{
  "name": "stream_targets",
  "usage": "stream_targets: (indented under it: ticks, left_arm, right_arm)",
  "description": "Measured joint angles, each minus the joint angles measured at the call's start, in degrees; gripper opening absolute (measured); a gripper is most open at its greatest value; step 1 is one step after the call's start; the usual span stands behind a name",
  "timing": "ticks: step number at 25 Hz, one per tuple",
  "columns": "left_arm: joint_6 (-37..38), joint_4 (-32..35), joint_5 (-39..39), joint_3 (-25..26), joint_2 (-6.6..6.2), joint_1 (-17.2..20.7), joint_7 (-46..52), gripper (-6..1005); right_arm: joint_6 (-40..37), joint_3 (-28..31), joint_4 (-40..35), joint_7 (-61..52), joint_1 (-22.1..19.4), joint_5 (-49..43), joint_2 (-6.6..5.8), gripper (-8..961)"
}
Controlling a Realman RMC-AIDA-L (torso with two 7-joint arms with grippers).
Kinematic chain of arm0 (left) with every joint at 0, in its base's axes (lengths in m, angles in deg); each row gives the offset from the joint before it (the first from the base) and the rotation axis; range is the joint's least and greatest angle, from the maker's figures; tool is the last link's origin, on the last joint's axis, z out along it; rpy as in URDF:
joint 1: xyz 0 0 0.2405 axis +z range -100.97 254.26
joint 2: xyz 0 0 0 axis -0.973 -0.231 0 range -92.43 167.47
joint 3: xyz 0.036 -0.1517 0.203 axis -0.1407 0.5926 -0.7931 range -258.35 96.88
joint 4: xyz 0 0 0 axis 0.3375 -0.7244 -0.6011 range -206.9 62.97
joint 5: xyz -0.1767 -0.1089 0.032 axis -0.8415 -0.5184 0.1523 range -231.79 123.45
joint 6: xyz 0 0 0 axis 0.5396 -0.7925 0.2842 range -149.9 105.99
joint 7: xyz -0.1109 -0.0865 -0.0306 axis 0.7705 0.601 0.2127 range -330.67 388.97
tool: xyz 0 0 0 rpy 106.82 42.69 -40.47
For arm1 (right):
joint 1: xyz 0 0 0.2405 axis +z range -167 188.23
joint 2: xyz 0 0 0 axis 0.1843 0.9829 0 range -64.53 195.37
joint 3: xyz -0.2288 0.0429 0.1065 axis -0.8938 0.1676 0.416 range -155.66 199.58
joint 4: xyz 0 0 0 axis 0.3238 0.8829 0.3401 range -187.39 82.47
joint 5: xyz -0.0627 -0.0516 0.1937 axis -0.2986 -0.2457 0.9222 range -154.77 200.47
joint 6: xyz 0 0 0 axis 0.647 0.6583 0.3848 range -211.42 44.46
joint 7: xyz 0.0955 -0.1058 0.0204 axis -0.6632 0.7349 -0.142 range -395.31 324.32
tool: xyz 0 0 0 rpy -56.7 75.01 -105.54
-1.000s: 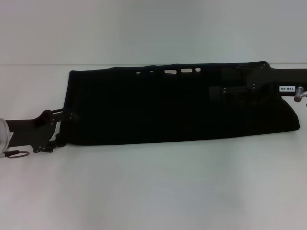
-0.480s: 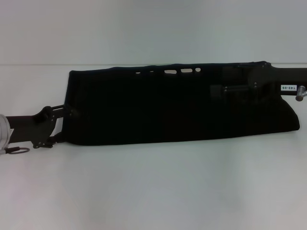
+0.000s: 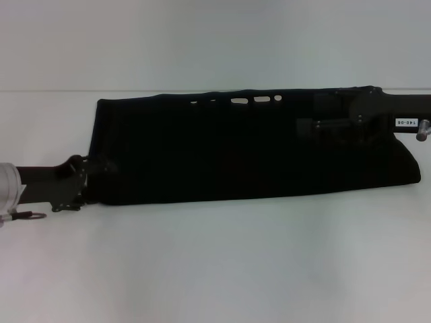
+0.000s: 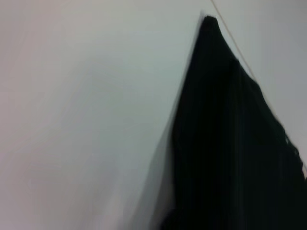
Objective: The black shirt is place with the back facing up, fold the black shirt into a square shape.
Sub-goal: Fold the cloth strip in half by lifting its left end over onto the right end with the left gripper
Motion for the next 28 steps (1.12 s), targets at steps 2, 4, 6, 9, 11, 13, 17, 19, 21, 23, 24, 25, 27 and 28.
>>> stream_targets:
  ticks: [2,4,6,9,11,13,17,19,21,23,24,25,27,28]
  left_arm:
    - [0.51,0.0,0.0,-0.84,-0.09,-0.07,-1.03,888]
    - [0.9,0.04,0.0,-0.87,-0.12,-0.05,-2.22,872]
    - [1.05,0.14,0.0,-0.93,-0.07,0.09,-2.78,855]
    - [1.04,0.08,0.01,-1.03,0.0,0.09,-3.18,753]
    - [0.82,0.02,0.01,-1.04,0.01,0.07,-3.31,659]
    - [0.58,0.11,0.01,-1.05,0.01,0.07,-3.41,576]
    - [0.12,0.32,0.01,-0.94,-0.08,0.24,-4.01,432]
    - [-0.3,0.37,0.02,-0.96,-0.13,0.37,-4.38,350]
    - [-0.65,0.41,0.07,-0.94,-0.18,0.49,-4.91,259]
    - [-0.85,0.42,0.09,-0.9,-0.2,0.59,-5.8,167]
    - [-0.88,0.43,0.09,-0.89,-0.2,0.62,-6.13,146]
    - [-0.91,0.43,0.09,-0.89,-0.21,0.67,-6.79,125]
    - [-0.91,0.49,0.09,-0.76,-0.22,0.81,-8.21,84]
    - [-0.84,0.61,0.09,-0.71,-0.22,0.91,-9.07,63]
  right_arm:
    - [-0.06,0.0,-0.24,0.0,0.0,0.0,0.01,904]
    - [-0.14,0.0,-0.41,-0.01,0.0,0.0,0.05,904]
    - [-0.2,0.0,-0.44,-0.02,0.0,-0.01,0.06,903]
    - [-0.22,0.0,-0.44,-0.02,0.02,-0.02,0.08,902]
    - [-0.27,0.0,-0.44,-0.02,0.06,-0.02,0.14,901]
    - [-0.31,0.01,-0.44,-0.02,0.09,-0.02,0.17,901]
    - [-0.4,0.0,-0.44,-0.01,0.09,-0.02,0.18,900]
    - [-0.4,0.01,-0.43,-0.01,0.0,-0.02,0.18,900]
    - [-0.41,0.0,-0.42,-0.01,-0.06,-0.02,0.18,900]
    - [-0.41,0.0,-0.42,-0.06,-0.12,-0.02,0.18,900]
    - [-0.41,0.0,-0.42,-0.16,-0.15,-0.02,0.18,900]
    - [-0.41,0.0,-0.42,-0.25,-0.17,-0.02,0.18,900]
    - [-0.37,0.0,-0.42,-0.4,-0.17,0.05,0.18,900]
    - [-0.28,0.0,-0.42,-0.47,-0.17,0.12,0.2,900]
